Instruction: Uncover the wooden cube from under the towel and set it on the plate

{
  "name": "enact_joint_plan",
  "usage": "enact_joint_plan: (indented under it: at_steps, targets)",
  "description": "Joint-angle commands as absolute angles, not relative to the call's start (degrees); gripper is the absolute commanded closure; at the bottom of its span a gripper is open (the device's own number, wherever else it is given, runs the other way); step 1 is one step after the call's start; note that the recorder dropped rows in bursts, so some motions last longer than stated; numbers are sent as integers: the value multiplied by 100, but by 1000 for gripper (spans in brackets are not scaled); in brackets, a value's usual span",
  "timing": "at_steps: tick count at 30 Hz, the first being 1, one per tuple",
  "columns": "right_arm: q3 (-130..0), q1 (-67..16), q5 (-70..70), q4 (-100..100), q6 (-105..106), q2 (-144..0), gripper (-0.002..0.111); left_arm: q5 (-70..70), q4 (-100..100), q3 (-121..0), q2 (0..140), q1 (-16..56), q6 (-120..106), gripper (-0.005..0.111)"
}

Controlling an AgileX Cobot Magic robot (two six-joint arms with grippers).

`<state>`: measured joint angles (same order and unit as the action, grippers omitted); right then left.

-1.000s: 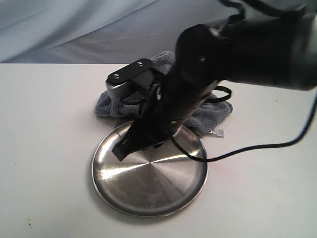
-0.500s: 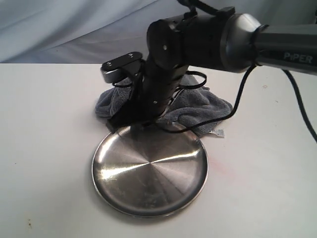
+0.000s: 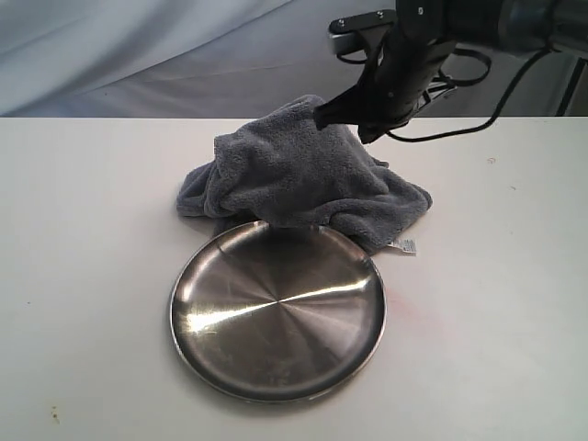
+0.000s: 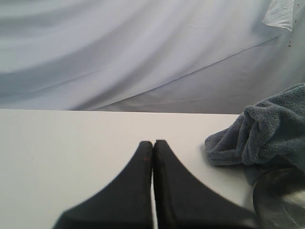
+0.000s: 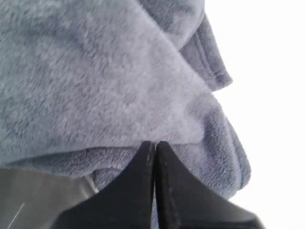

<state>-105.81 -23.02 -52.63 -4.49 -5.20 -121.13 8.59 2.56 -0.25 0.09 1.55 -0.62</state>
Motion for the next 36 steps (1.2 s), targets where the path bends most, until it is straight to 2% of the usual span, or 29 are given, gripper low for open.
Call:
enact_joint_plan:
  at_steps: [1,8,23,36]
  targets:
    - [-11377,-2209,-5469,-473,-539,-12451,108,835,252,0,0,160,-58,105]
    - [-12217,-2209,-5557,-339,-620,-12924,108,835,252,0,0,160,-46,105]
    - [-12759,-2254,-4946,0,-717,-13250,108,835,252,0,0,160,-46,105]
    - [-12991,-3063,-4703,364,-326,-13348,108,835,252,0,0,160,-46,105]
